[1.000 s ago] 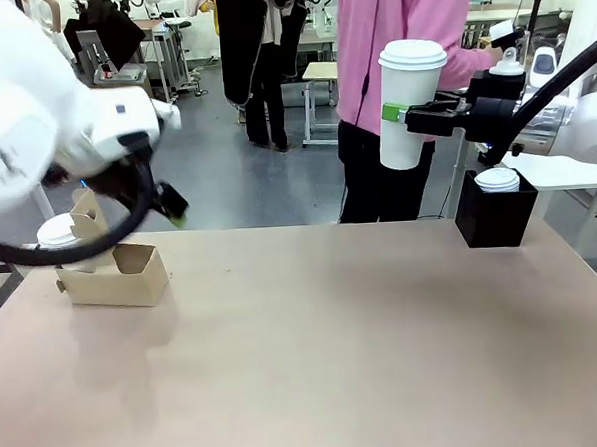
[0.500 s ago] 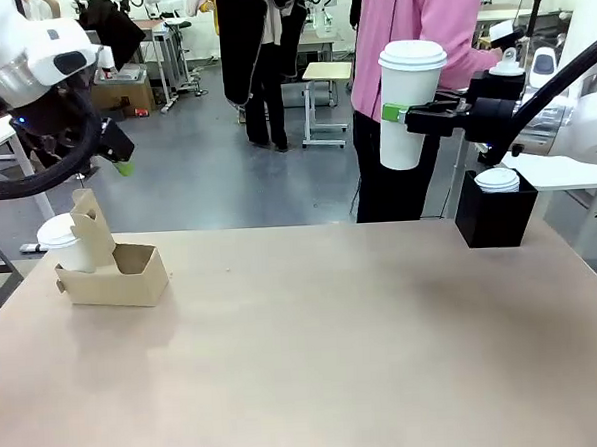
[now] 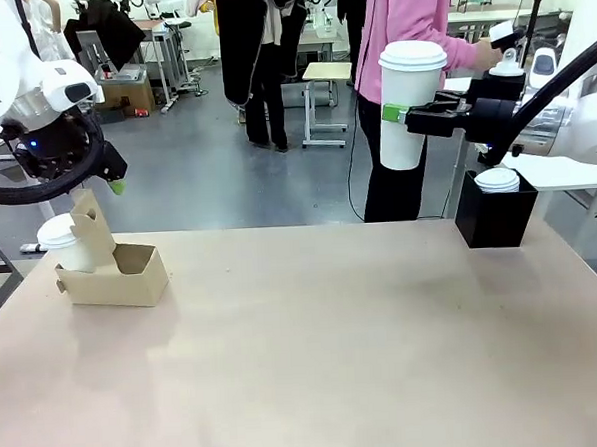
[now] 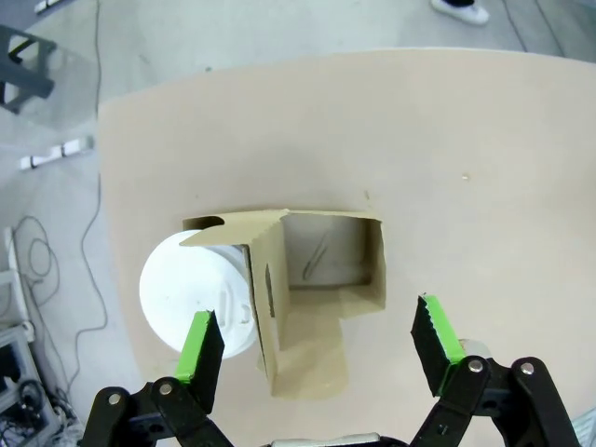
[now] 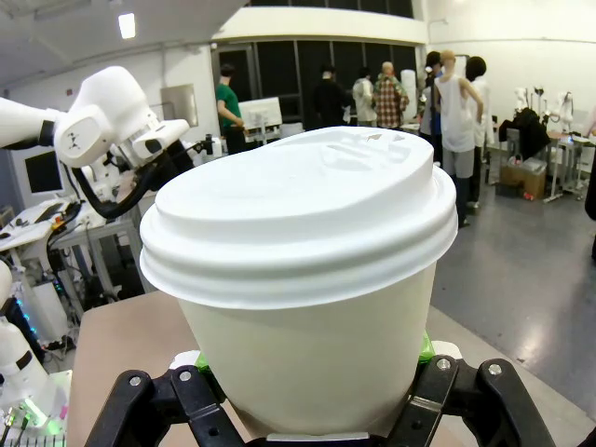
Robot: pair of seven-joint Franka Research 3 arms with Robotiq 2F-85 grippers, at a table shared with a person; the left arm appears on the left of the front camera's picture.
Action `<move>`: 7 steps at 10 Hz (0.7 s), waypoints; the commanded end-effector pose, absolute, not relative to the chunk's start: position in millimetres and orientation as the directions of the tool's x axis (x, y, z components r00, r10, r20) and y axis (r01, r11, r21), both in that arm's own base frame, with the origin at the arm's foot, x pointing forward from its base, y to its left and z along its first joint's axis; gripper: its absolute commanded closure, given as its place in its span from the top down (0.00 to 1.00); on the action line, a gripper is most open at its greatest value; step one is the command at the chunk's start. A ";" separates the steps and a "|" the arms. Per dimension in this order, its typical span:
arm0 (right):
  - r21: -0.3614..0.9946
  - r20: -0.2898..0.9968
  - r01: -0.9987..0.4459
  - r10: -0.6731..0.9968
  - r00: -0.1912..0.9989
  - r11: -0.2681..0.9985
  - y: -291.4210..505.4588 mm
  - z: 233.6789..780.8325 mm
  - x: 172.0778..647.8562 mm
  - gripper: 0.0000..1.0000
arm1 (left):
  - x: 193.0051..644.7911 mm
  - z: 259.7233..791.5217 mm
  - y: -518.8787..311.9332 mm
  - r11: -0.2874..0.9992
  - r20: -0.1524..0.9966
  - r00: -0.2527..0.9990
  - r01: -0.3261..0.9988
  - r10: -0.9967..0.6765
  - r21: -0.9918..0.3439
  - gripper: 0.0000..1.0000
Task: Pour a drink into a cup and package it in a carrier.
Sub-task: Position the Cup Carrier in the center of the table.
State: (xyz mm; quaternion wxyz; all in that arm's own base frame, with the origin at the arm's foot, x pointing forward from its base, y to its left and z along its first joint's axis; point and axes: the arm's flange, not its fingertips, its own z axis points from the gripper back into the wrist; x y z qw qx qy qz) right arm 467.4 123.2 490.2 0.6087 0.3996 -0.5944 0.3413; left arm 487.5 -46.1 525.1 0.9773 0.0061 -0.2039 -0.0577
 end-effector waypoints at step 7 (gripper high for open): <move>0.074 0.997 -0.887 -0.055 0.055 0.457 125.5 491.7 466.8 0.80 | 505.2 518.0 -33.8 0.999 0.343 0.938 0.043 -0.049 0.025 1.00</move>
